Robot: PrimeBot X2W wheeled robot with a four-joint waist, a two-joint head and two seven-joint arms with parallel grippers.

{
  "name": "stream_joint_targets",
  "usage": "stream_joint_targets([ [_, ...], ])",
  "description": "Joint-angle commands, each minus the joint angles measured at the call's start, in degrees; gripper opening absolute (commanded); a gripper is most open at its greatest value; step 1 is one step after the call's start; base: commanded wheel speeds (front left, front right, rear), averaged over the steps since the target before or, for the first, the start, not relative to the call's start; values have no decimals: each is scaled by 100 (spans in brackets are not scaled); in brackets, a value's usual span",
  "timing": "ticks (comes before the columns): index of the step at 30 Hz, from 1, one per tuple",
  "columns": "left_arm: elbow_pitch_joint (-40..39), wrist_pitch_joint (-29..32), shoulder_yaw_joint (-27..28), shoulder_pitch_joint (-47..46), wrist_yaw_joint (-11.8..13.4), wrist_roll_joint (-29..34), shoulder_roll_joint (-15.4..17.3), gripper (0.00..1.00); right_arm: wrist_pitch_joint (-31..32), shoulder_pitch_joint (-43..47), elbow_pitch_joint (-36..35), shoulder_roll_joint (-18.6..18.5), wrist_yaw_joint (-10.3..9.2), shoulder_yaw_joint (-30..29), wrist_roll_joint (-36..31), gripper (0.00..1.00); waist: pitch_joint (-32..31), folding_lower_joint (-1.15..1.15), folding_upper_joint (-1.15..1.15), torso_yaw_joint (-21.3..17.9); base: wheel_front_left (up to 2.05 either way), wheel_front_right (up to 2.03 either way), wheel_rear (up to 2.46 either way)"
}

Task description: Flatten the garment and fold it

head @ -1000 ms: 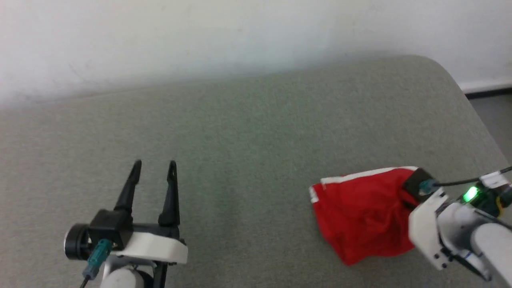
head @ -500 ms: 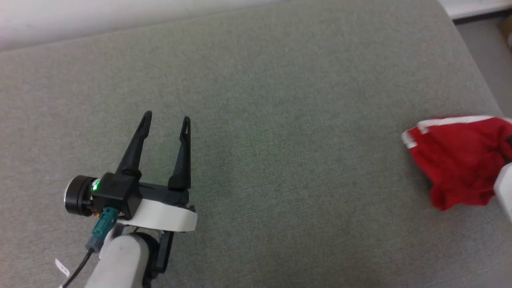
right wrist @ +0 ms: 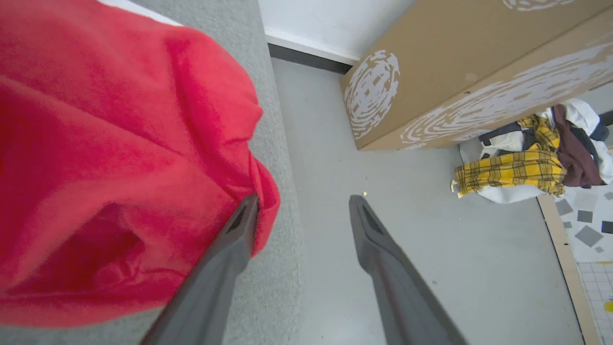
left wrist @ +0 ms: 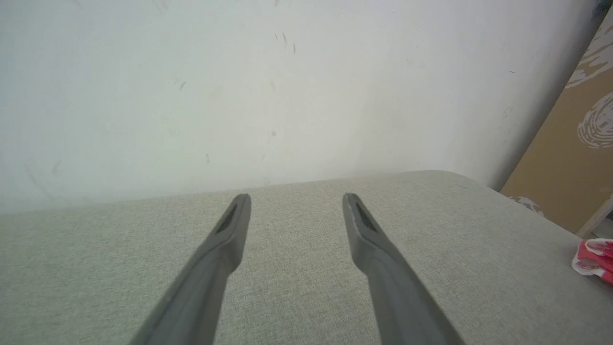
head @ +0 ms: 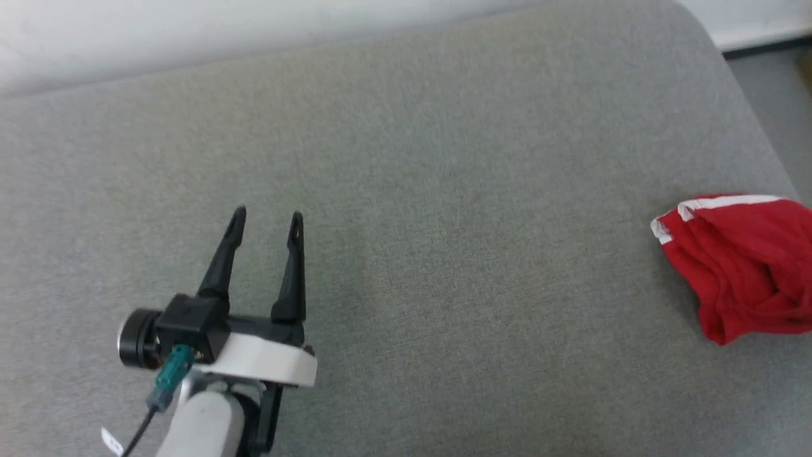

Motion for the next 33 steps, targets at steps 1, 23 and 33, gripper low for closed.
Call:
stream_joint_targets([
  [1, 67, -55, 37, 167, 18, -55, -42, 100, -130, 243, -63, 93, -12, -234, -94, 100, -527, 1, 0, 167, 0, 0, 0],
  [23, 538, -89, 373, 867, 38, -281, 59, 100, 654, 2041, -4786, 2695, -12, 47, 265, 100, -1393, 1, 0, 1171, 0, 0, 0],
  [33, 621, -24, 776, 1076, -104, -555, 482, 100, 692, 2639, -5630, 2971, -12, 168, 309, 100, -1519, 1, 0, 1251, 0, 0, 0],
])
